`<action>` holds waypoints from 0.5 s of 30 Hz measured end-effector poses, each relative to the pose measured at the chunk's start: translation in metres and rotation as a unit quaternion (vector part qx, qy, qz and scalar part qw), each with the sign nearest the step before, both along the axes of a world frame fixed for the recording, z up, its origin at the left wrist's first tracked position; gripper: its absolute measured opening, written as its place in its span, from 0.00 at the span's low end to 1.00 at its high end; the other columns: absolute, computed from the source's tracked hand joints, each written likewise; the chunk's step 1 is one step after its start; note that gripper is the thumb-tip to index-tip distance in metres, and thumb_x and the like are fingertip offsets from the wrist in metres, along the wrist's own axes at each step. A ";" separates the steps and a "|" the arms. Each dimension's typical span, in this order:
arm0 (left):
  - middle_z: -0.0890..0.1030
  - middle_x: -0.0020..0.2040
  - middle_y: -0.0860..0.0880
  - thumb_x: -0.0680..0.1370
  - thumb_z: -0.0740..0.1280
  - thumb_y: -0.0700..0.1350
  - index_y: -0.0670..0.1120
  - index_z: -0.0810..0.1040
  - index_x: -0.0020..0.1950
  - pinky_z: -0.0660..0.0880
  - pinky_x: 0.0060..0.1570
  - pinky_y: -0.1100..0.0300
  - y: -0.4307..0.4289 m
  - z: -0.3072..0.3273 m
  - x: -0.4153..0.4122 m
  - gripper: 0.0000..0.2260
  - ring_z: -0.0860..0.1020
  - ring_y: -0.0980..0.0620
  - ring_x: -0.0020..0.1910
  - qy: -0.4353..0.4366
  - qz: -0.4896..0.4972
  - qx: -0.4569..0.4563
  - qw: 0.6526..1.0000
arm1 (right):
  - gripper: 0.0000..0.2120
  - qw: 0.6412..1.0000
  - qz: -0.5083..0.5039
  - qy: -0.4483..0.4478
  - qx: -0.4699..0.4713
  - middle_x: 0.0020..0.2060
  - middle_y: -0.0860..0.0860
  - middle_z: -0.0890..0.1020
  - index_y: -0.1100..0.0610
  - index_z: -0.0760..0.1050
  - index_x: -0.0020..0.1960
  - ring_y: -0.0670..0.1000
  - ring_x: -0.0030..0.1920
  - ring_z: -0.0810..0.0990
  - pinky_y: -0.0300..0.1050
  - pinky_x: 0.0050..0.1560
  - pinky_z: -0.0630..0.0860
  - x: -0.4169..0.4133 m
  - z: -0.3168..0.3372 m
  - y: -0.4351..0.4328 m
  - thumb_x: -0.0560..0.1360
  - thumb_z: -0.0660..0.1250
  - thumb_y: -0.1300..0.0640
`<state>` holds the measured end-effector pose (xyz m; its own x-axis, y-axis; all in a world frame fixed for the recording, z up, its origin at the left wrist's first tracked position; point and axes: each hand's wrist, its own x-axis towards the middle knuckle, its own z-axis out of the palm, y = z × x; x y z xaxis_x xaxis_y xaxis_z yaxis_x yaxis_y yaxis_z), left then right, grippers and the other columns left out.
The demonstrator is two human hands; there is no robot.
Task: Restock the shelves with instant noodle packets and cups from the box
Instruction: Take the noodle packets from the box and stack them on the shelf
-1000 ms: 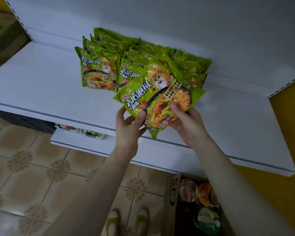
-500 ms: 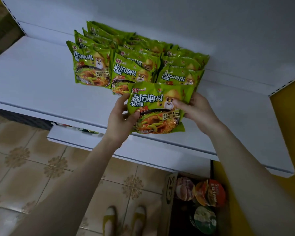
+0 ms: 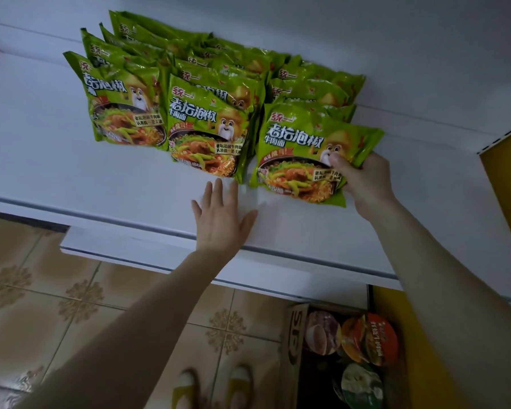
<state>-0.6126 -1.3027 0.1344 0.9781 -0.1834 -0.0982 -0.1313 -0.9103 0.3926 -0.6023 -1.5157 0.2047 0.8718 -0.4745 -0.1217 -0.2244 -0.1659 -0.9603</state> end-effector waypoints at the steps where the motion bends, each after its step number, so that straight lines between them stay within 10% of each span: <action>1: 0.50 0.77 0.41 0.79 0.53 0.60 0.46 0.51 0.76 0.47 0.70 0.40 -0.001 -0.009 0.001 0.31 0.46 0.43 0.76 0.021 -0.016 0.040 0.999 | 0.09 1.000 -0.002 -0.003 -0.007 0.45 0.52 0.81 0.56 0.78 0.52 0.50 0.50 0.80 0.50 0.54 0.75 0.007 -0.003 -0.002 0.72 0.70 0.61; 15: 0.50 0.76 0.40 0.72 0.33 0.64 0.46 0.54 0.75 0.46 0.71 0.41 -0.004 -0.029 -0.003 0.38 0.46 0.42 0.76 -0.017 -0.041 0.108 0.993 | 0.13 0.993 -0.035 -0.029 -0.104 0.50 0.57 0.82 0.62 0.78 0.55 0.52 0.50 0.79 0.43 0.51 0.73 0.038 -0.039 0.004 0.72 0.69 0.58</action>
<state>-0.6158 -1.3066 0.1058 0.9645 -0.2399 -0.1107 -0.2175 -0.9587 0.1833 -0.5643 -1.5117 0.1658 0.8388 -0.5432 0.0359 -0.1867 -0.3490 -0.9183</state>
